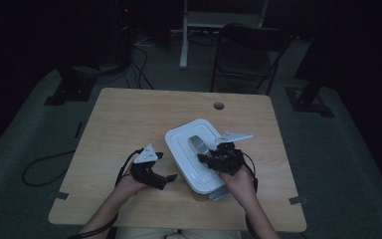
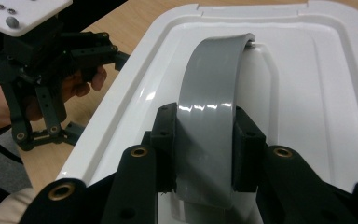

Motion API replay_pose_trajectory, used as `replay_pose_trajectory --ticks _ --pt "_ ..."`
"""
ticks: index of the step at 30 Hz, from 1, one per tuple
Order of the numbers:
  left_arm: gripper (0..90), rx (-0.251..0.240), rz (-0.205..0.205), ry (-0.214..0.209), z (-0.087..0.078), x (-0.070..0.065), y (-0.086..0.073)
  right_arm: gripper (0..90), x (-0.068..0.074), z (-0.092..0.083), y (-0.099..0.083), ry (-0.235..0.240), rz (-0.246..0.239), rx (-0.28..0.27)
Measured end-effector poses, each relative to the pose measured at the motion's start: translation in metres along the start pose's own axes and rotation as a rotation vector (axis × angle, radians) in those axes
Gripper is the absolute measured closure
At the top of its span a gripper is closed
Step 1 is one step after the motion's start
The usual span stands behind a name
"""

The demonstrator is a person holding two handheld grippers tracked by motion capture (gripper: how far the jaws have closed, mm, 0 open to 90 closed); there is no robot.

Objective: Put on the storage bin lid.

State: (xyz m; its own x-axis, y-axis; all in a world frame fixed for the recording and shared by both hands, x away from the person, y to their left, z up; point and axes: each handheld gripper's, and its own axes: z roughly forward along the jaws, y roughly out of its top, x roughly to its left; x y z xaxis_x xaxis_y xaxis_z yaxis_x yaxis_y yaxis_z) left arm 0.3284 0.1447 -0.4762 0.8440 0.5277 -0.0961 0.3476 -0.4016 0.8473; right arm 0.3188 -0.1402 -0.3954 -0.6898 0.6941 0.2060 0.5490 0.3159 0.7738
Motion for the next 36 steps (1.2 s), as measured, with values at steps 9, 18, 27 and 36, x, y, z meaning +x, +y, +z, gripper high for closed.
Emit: replay_pose_trajectory --ticks 9,18,27,36 --pt "1.1 -0.004 0.007 -0.003 0.0 -0.004 0.0 68.4 0.0 0.001 -0.008 0.0 -0.031 -0.012" --pt "1.1 0.003 0.009 0.002 0.001 -0.004 0.0 68.1 0.004 0.002 -0.009 -0.034 -0.054 -0.024" --pt "1.1 -0.003 0.002 0.002 0.001 -0.002 0.003 60.4 -0.001 -0.004 -0.002 -0.01 -0.021 -0.011" --pt "1.1 -0.007 -0.002 0.005 0.001 -0.002 0.004 46.1 0.004 -0.007 0.002 -0.016 -0.031 -0.011"
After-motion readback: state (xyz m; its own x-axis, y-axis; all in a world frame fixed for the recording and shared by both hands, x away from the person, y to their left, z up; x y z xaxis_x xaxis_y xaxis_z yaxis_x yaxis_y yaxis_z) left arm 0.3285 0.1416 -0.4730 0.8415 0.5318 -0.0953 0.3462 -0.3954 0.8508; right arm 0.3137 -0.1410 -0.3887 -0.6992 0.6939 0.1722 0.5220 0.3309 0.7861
